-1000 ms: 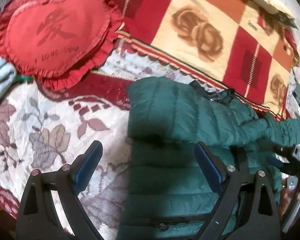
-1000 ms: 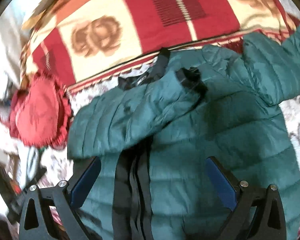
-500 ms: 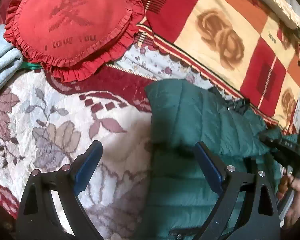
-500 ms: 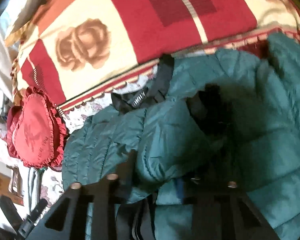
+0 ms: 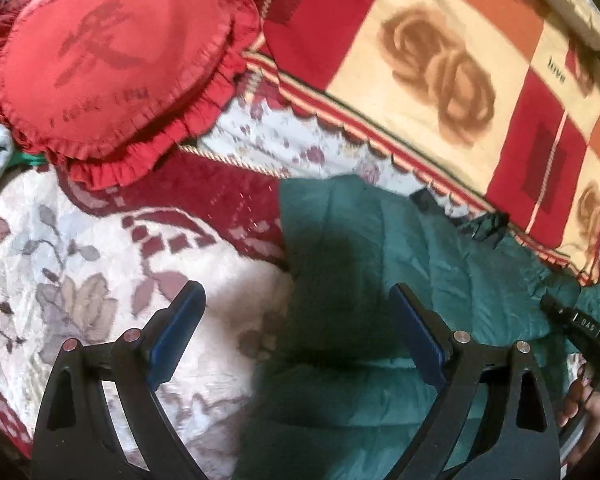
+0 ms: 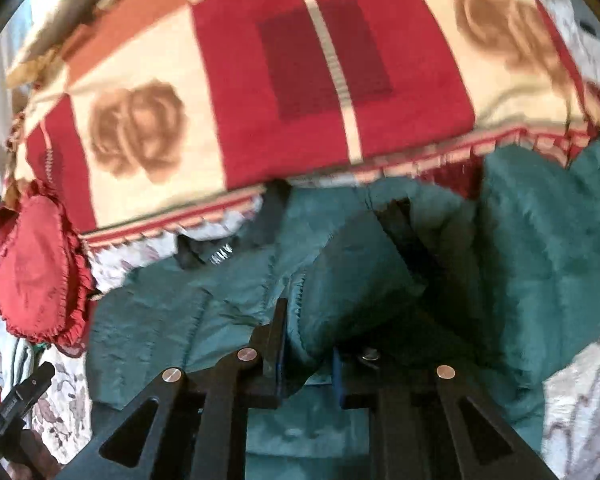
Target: Fold large clothes
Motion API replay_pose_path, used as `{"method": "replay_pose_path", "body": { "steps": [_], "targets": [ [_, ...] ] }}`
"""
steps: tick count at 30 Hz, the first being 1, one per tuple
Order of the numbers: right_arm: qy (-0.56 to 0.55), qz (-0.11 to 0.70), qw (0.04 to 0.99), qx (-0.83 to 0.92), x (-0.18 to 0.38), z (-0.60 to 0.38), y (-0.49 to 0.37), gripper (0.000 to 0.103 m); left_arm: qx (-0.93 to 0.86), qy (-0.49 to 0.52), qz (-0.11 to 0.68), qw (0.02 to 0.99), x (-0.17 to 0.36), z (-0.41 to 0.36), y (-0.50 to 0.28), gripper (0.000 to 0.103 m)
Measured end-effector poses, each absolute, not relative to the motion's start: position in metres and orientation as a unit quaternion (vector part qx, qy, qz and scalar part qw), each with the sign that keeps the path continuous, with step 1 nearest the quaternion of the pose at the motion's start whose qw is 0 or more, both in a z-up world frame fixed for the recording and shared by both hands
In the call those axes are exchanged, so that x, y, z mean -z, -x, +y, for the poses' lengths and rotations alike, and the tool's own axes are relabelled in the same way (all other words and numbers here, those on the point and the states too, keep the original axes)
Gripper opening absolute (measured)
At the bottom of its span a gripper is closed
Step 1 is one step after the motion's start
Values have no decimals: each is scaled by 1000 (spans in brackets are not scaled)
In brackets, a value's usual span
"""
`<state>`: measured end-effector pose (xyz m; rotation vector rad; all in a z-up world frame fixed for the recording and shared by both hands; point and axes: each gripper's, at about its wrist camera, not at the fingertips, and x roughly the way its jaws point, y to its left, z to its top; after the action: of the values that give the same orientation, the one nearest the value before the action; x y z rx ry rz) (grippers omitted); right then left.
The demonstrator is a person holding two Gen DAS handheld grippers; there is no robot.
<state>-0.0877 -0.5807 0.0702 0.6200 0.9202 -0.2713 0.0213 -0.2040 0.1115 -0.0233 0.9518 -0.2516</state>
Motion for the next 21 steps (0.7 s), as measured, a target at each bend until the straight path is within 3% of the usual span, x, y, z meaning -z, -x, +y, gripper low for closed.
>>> {"method": "replay_pose_path", "body": {
  "steps": [2,3,8,13,21],
  "targets": [
    [-280,450,836,144,-66,-582,91,48,114,0,466,878,-100,-211,-26,93],
    [-266,446,841,154,-71,-582,97,51,111,-3,469,876,-97,-213,-27,93],
    [-213,426,863,170,-107,-580,128,51,107,-7,486,867,-80,-218,-32,93],
    [-203,424,873,130,-126,-564,118,51,125,14,470,874,-98,-224,-28,93],
    [-154,465,862,133,-92,-545,61,51,142,-19,472,870,-98,-258,-43,93]
  ]
}}
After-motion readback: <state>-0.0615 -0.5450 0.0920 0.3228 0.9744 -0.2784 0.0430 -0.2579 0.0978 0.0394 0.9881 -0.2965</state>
